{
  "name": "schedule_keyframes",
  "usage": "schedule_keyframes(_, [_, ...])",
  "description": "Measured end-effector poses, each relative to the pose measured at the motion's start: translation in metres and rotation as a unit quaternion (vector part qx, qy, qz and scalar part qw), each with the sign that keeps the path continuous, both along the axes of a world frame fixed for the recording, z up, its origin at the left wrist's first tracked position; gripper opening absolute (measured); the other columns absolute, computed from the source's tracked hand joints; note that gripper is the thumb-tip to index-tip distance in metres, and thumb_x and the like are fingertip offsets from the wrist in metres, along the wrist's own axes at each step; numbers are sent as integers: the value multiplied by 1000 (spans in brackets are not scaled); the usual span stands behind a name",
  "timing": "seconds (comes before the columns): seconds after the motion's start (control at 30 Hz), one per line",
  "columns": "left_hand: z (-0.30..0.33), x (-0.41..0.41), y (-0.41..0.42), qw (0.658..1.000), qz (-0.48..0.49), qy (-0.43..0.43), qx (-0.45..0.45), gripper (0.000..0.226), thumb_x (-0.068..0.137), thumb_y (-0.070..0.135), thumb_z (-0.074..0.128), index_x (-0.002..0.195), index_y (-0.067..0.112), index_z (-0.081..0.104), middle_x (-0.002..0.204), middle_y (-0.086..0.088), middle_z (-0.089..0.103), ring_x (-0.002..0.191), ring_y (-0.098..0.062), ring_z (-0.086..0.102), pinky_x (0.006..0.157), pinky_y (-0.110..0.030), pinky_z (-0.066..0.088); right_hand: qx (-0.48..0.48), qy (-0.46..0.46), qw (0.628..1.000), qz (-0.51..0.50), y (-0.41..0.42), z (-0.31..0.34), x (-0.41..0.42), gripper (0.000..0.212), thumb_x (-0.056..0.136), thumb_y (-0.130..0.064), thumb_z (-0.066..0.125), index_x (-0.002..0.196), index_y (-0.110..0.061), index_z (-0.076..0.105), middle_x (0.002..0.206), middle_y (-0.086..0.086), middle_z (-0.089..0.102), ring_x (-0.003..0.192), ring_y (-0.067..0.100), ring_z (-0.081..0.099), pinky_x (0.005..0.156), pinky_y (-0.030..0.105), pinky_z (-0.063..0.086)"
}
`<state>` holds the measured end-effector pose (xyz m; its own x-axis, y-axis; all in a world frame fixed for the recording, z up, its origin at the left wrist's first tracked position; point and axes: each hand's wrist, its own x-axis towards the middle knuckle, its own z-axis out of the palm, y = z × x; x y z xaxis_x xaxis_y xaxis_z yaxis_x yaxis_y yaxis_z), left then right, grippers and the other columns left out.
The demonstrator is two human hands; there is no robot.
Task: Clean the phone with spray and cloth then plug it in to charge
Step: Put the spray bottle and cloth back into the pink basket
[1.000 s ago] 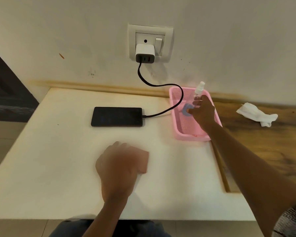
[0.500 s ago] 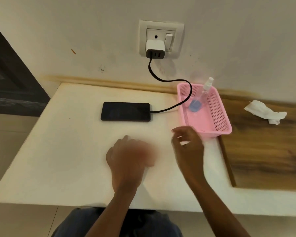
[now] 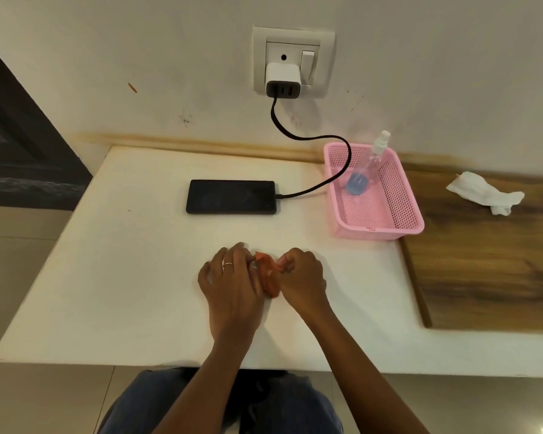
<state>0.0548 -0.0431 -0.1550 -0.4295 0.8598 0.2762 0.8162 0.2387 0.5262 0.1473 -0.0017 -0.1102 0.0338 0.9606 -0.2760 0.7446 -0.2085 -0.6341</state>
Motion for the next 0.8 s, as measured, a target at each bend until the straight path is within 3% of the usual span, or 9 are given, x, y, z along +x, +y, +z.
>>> schedule_keyframes(0.07, [0, -1, 0, 1000, 9, -7, 1, 31, 92, 35, 45, 108, 14, 60, 107, -8, 68, 102, -30, 61, 97, -48, 41, -10, 77, 997, -13, -2, 4, 1, 28, 83, -37, 64, 66, -29, 44, 81, -4, 58, 83, 17, 58, 83, 35, 52])
schedule_keyframes(0.17, [-6, -3, 1, 1000, 16, 6, -3, 25, 88, 25, 63, 109, 12, 60, 107, -9, 67, 101, -30, 62, 94, -47, 42, -27, 201, 979, -23, -12, 15, 1, 22, 84, -36, 65, 75, -24, 48, 74, -8, 56, 68, 13, 57, 63, 10, 49])
schedule_keyframes(0.27, [-8, -4, 1, 999, 10, 34, -7, 34, 79, 26, 74, 107, 14, 58, 108, -9, 68, 100, -31, 63, 92, -47, 44, -12, 256, 965, -56, -20, 19, 2, 20, 87, -29, 62, 76, -25, 47, 74, -8, 55, 64, 11, 55, 56, 4, 45])
schedule_keyframes(0.37, [-11, -5, 1, 999, -1, 44, 2, 39, 78, 27, 76, 106, 20, 50, 107, -7, 67, 99, -29, 62, 91, -45, 45, -30, 340, 932, -119, -22, 20, 3, 11, 86, -20, 64, 87, -25, 54, 86, -5, 60, 75, 11, 59, 59, 7, 48])
schedule_keyframes(0.47, [-14, -7, 2, 999, 0, 46, 3, 34, 83, 32, 70, 111, 19, 56, 111, -7, 66, 102, -28, 62, 92, -45, 44, -60, 381, 909, -156, -21, 21, 7, 19, 79, -25, 71, 93, -27, 59, 95, -6, 65, 87, 18, 64, 73, 19, 54])
schedule_keyframes(0.6, [-10, -6, 2, 999, 8, 37, -6, 36, 92, 40, 45, 115, 15, 59, 115, -9, 65, 105, -29, 61, 94, -47, 43, -80, 395, 898, -180, -15, 29, 19, 23, 78, -22, 72, 97, -22, 60, 100, 0, 66, 91, 23, 65, 78, 28, 55])
schedule_keyframes(0.67, [-9, -6, 1, 999, 7, 39, -7, 39, 91, 40, 43, 116, 15, 58, 117, -9, 65, 107, -29, 60, 95, -47, 43, -71, 398, 899, -165, -10, 38, 28, 23, 80, -19, 70, 100, -19, 59, 100, 3, 66, 90, 23, 65, 75, 28, 56])
schedule_keyframes(0.8, [-9, -5, 0, 999, 2, 39, -9, 34, 91, 36, 46, 117, 17, 56, 120, -5, 62, 112, -26, 56, 97, -44, 40, 4, 401, 907, -125, 10, 68, 54, 20, 83, -10, 66, 101, -5, 59, 91, 14, 68, 69, 20, 62, 49, 21, 47])
